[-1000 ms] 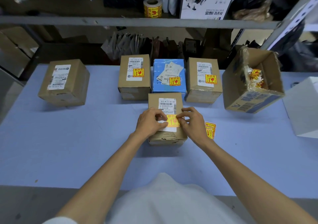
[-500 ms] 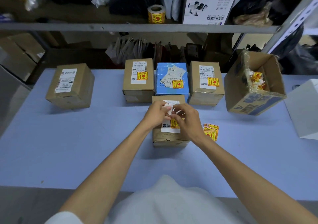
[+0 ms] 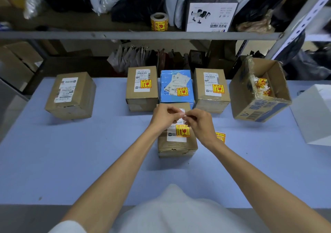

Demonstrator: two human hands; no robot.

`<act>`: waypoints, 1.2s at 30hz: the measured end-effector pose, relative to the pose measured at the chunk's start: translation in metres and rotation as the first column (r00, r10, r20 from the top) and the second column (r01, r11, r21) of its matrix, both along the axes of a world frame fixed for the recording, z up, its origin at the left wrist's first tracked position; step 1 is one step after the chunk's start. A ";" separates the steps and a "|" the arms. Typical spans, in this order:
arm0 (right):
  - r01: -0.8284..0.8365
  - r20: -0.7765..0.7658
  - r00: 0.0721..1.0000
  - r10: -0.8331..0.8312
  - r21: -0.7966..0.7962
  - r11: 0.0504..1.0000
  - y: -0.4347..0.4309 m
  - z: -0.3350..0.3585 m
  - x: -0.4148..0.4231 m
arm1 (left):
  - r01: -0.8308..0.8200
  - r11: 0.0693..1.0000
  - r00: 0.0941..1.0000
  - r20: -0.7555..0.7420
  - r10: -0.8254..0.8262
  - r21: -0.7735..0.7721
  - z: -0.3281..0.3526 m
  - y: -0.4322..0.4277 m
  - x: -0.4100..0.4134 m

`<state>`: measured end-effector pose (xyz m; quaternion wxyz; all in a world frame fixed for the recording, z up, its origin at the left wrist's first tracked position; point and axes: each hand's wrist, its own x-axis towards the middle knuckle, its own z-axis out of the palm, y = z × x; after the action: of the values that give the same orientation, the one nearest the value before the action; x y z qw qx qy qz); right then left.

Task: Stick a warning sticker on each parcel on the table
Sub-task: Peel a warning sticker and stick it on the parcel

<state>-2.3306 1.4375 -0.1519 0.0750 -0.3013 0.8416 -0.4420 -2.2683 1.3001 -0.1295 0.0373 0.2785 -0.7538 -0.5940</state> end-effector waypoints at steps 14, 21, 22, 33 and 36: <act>0.318 0.538 0.836 -0.110 -0.311 0.896 -0.008 0.019 0.004 | -0.114 0.904 0.994 0.049 0.103 0.413 0.008 -0.004 -0.007; 0.140 0.461 0.887 0.016 -0.303 0.943 -0.011 0.021 0.003 | -0.135 0.925 0.991 0.051 0.125 0.354 0.004 -0.003 -0.004; 0.125 0.456 0.890 0.026 -0.298 0.946 -0.010 0.022 0.003 | -0.140 0.931 0.990 0.048 0.131 0.336 0.003 -0.003 -0.004; 0.122 0.421 0.906 -0.038 -0.174 0.977 0.003 0.025 -0.013 | -0.051 0.998 0.998 -0.043 0.050 -0.030 0.006 0.009 -0.016; 0.227 0.418 0.899 -0.131 -0.187 0.956 0.011 0.026 -0.018 | -0.001 0.982 0.992 -0.121 -0.022 -0.189 0.007 0.019 -0.025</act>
<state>-2.3482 1.4481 -0.1263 0.1691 -0.1315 0.7751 -0.5944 -2.2932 1.3194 -0.1224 0.1067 0.2329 -0.8043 -0.5362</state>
